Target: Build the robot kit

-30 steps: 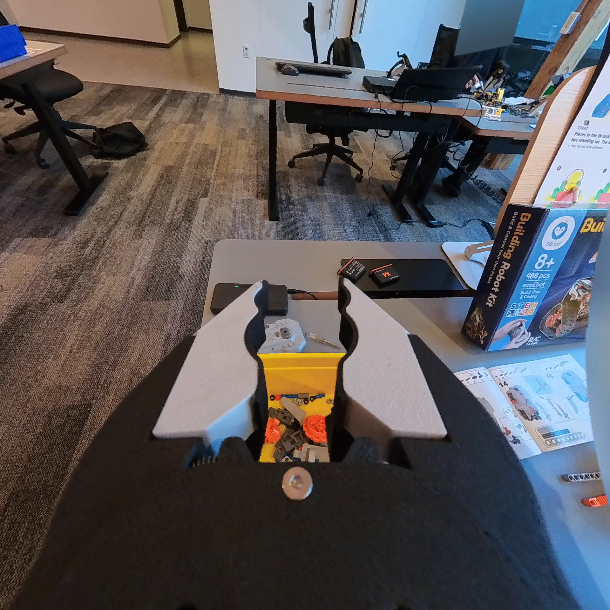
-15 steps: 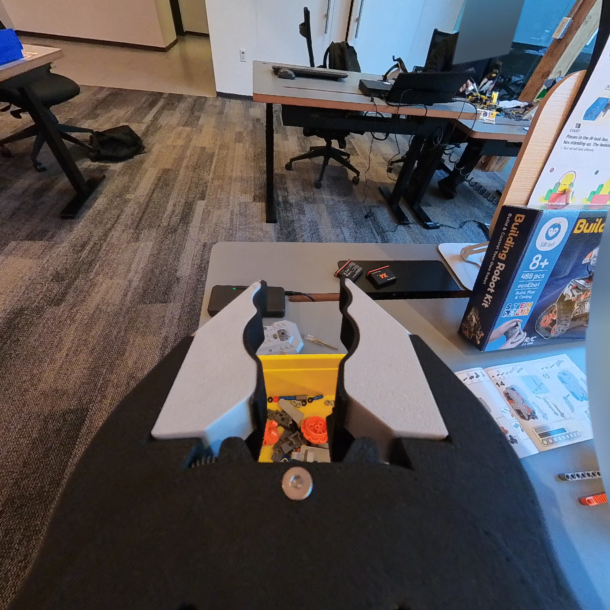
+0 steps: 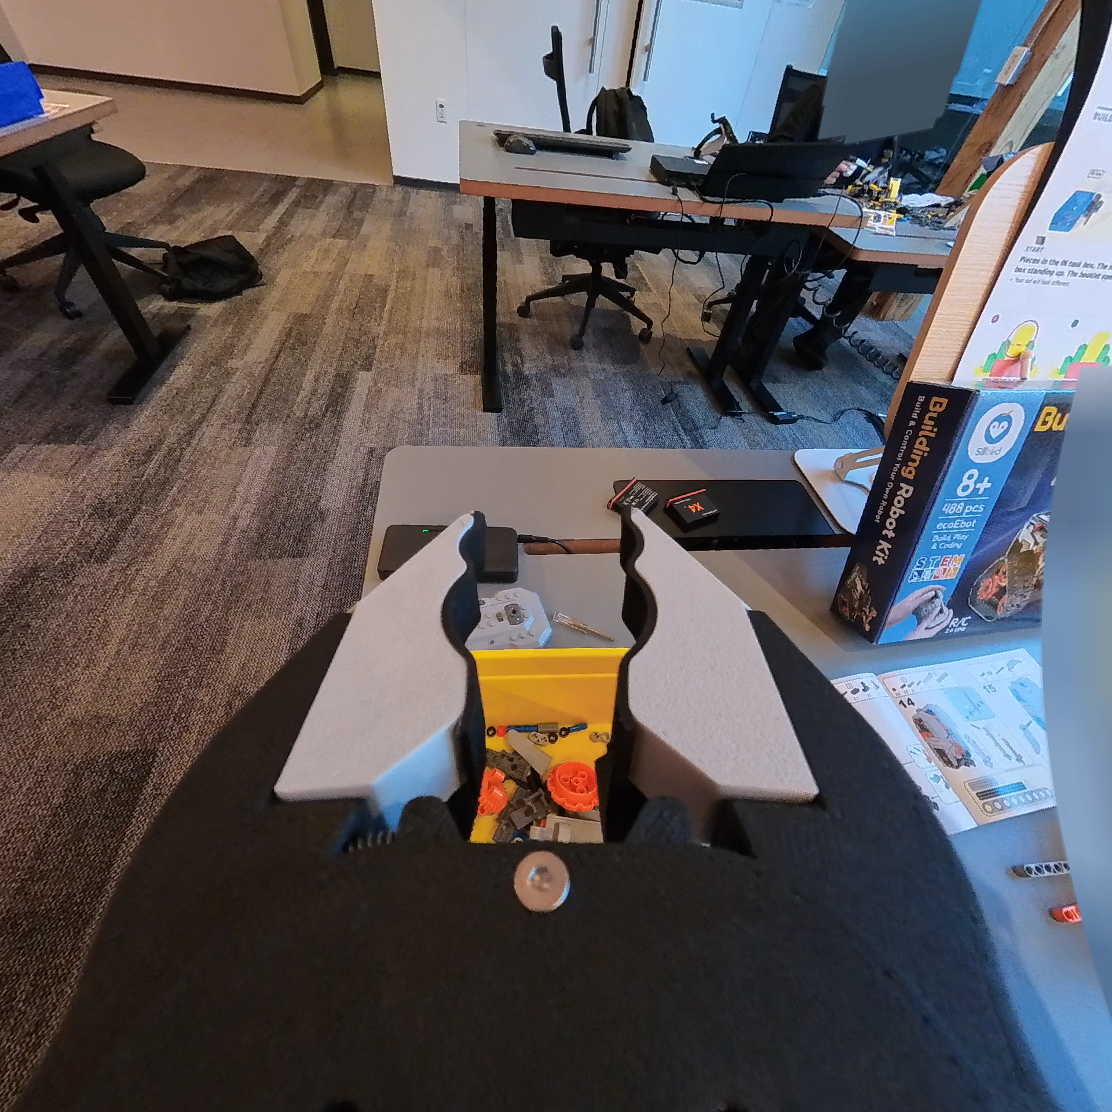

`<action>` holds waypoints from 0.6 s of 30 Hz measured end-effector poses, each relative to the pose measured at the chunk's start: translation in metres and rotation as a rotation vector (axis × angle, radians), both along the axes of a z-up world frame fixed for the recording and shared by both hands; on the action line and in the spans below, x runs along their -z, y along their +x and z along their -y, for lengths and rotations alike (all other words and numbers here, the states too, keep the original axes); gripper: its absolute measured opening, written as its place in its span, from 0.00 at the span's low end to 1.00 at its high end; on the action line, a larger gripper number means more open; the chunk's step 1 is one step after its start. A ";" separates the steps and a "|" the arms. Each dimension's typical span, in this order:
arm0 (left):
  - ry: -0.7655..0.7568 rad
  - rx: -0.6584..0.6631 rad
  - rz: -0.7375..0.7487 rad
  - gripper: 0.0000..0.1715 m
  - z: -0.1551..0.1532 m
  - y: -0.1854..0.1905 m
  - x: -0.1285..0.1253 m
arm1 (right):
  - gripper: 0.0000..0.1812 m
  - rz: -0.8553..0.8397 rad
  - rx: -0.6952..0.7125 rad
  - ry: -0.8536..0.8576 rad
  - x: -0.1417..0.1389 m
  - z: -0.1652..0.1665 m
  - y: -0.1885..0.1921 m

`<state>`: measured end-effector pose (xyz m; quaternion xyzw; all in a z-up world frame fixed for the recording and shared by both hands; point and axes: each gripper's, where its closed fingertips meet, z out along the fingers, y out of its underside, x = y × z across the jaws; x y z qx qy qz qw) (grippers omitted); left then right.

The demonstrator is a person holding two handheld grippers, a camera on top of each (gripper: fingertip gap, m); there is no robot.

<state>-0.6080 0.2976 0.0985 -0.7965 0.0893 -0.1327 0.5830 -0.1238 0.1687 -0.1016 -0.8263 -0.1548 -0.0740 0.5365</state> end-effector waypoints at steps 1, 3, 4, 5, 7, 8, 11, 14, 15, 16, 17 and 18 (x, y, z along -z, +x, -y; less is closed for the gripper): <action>0.000 0.001 0.001 0.24 0.000 0.000 0.000 | 0.00 -0.001 0.000 0.000 0.000 0.000 0.000; 0.001 0.002 0.000 0.24 0.000 0.001 0.000 | 0.00 0.000 0.000 0.000 0.000 0.000 0.000; 0.002 0.003 0.001 0.24 0.001 0.001 0.000 | 0.00 0.001 -0.001 0.000 0.000 0.000 0.000; 0.003 0.004 0.001 0.24 0.001 0.001 -0.001 | 0.00 0.001 -0.002 -0.001 0.000 0.000 0.000; 0.000 0.011 0.002 0.24 0.001 0.002 0.000 | 0.00 0.000 -0.007 -0.007 0.002 0.000 -0.001; -0.004 0.020 0.005 0.24 0.002 0.003 0.000 | 0.00 -0.008 -0.016 -0.017 0.003 0.000 -0.003; -0.020 0.069 0.034 0.25 0.008 0.007 -0.002 | 0.00 -0.012 -0.055 -0.038 0.005 0.000 -0.011; 0.007 0.109 0.075 0.26 0.017 0.012 -0.013 | 0.00 0.012 -0.063 -0.015 -0.003 0.000 -0.011; 0.029 0.119 0.095 0.26 0.021 0.015 -0.019 | 0.00 0.002 -0.073 -0.017 -0.004 0.000 -0.013; 0.044 0.136 0.111 0.26 0.026 0.019 -0.024 | 0.00 -0.011 -0.091 -0.019 -0.004 0.000 -0.017; 0.056 0.162 0.120 0.27 0.032 0.024 -0.029 | 0.00 -0.025 -0.116 -0.018 -0.004 0.001 -0.022; 0.070 0.188 0.122 0.27 0.040 0.029 -0.034 | 0.00 -0.035 -0.143 -0.014 -0.004 0.001 -0.028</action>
